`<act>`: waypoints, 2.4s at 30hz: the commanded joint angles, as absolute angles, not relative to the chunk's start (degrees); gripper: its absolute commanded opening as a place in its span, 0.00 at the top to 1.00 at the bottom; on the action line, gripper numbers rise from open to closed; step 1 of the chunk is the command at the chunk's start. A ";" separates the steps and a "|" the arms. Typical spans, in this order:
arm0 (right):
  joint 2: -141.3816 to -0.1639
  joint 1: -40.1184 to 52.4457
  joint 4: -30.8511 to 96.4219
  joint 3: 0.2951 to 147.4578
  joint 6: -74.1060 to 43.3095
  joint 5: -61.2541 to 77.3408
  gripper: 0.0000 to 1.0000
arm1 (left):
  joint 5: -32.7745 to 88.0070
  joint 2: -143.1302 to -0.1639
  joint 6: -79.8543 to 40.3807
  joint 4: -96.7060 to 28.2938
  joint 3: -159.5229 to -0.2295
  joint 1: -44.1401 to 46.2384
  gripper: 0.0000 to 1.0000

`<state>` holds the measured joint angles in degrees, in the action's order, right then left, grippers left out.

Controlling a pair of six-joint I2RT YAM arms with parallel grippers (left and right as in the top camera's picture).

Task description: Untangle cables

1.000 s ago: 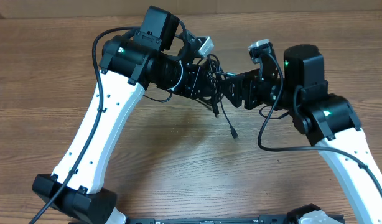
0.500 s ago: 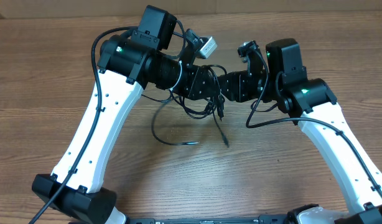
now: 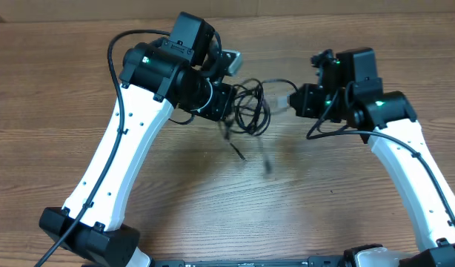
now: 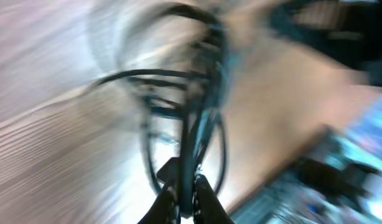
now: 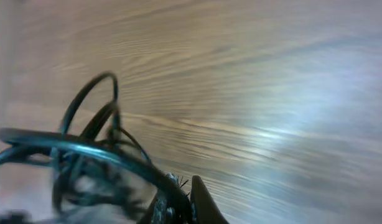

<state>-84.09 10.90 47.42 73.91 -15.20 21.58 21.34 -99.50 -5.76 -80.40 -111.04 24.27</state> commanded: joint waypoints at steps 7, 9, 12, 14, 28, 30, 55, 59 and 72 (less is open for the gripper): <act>-80.58 8.12 56.38 74.65 -18.48 -1.54 0.96 | -11.51 -98.45 -24.77 -84.84 -112.07 20.82 0.96; -80.58 8.12 58.24 74.65 -19.57 -5.34 0.96 | -13.50 -98.45 -27.20 -86.43 -112.07 19.99 0.96; -80.58 8.14 58.70 74.65 -19.49 -1.50 0.96 | -12.75 -98.45 -28.53 -86.78 -112.07 19.44 0.96; -80.58 8.23 58.37 74.65 -17.12 6.66 0.96 | -11.00 -98.45 -28.49 -86.32 -112.07 19.46 0.96; -80.60 8.27 56.77 74.65 6.79 40.16 0.59 | -4.45 -98.48 -26.68 -84.09 -112.07 19.53 0.96; -80.64 8.27 57.60 74.61 3.05 26.39 0.35 | -1.74 -98.50 -25.08 -83.68 -112.07 19.53 0.95; -86.21 8.27 52.86 63.79 -8.97 5.04 0.00 | 2.81 -98.74 -20.53 -81.69 -112.01 19.53 0.72; -86.21 8.27 51.79 63.79 -8.97 5.04 0.00 | 2.59 -98.74 -20.53 -81.69 -112.01 19.51 0.72; -86.21 8.27 51.68 63.79 -8.99 5.04 0.00 | 2.39 -98.74 -20.12 -79.15 -112.01 19.53 0.73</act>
